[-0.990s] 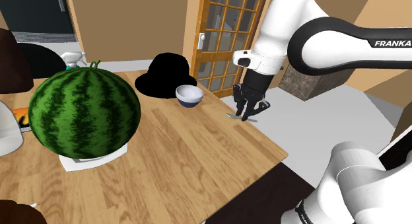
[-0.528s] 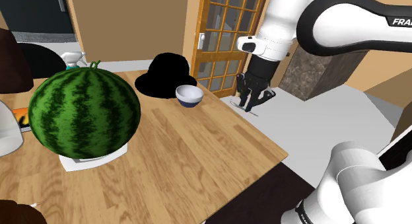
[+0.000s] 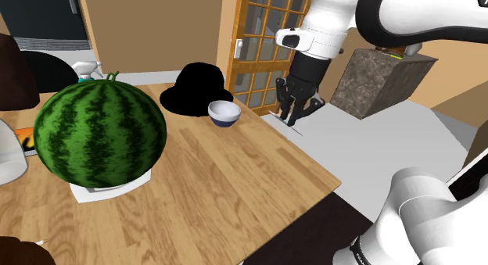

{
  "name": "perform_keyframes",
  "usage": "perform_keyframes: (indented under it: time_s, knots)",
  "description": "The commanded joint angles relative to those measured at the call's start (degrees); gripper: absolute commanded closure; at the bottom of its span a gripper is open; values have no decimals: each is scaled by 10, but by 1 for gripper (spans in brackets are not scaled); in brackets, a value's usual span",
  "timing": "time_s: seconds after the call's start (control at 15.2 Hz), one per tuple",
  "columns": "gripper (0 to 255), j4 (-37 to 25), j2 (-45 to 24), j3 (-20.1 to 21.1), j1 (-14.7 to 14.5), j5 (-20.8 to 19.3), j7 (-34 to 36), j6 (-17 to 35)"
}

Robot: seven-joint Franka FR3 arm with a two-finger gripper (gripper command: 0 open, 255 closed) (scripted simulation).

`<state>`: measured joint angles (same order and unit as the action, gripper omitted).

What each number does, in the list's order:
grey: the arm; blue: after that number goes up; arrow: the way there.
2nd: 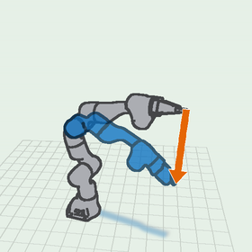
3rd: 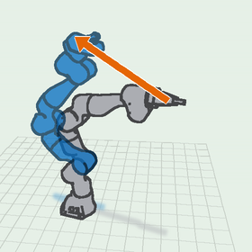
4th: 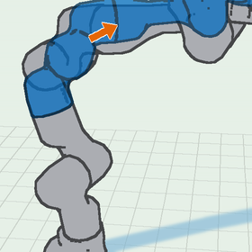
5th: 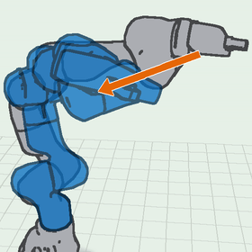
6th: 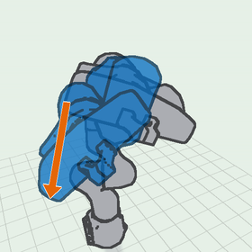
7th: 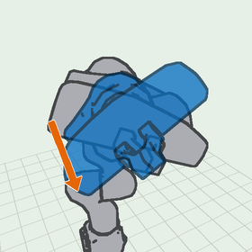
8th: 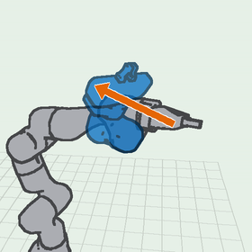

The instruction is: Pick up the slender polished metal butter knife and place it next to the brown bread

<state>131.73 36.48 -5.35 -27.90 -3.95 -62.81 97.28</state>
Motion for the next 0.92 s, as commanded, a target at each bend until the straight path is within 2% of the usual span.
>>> perform_keyframes:
  time_s: [0.0,0.46,0.86]
  knots:
    - [255,-8,-14,21,-10,12,26,4]
    - [255,-69,-93,90,-40,45,112,21]
    - [255,-146,-178,144,-61,55,184,29]
